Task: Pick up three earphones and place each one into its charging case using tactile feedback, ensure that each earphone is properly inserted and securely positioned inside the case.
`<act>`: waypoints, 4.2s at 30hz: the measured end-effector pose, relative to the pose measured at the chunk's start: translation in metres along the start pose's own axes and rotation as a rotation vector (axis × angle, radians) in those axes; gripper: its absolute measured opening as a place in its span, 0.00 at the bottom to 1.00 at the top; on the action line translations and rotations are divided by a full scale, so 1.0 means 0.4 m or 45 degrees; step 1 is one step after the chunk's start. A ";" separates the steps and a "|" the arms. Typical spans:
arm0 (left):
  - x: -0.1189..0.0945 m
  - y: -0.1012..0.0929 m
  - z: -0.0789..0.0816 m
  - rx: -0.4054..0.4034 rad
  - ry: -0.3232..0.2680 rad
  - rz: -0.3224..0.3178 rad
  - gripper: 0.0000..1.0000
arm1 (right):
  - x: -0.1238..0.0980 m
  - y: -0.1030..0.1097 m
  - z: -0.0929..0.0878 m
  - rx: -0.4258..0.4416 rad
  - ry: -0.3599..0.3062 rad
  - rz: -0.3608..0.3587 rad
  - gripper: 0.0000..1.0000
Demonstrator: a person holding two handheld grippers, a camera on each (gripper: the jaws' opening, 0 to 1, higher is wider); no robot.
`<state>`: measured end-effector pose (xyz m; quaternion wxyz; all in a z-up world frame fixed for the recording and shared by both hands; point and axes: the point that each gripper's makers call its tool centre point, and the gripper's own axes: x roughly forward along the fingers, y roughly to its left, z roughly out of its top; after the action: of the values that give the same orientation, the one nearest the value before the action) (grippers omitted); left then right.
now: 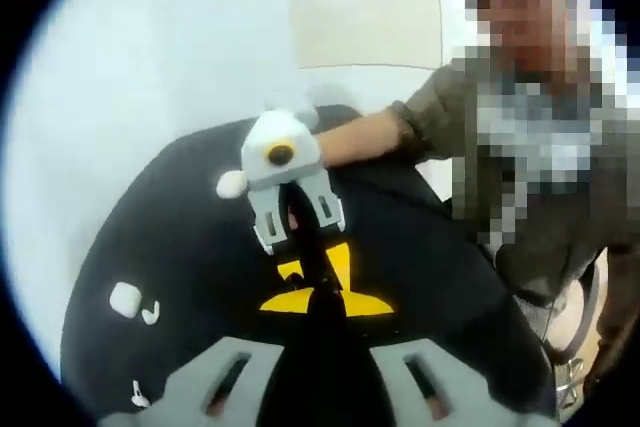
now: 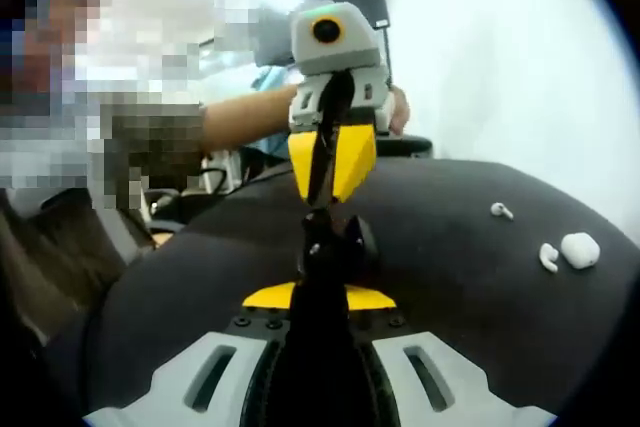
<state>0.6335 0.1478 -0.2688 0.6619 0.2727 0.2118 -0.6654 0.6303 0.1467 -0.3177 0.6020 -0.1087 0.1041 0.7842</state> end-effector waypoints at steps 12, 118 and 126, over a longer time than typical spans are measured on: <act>0.000 0.011 -0.028 0.035 0.126 -0.030 0.00 | -0.001 0.000 -0.001 -0.001 0.004 -0.001 0.18; 0.026 0.020 -0.054 -0.302 -0.635 0.307 0.32 | -0.001 -0.006 -0.008 -0.015 0.013 -0.017 0.18; 0.023 0.021 -0.053 -0.298 -0.648 0.302 0.32 | 0.003 -0.011 -0.008 -0.012 0.015 -0.016 0.18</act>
<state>0.6438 0.1540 -0.2902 0.7937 0.0418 0.0811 -0.6014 0.6344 0.1479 -0.3211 0.6058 -0.1171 0.1032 0.7802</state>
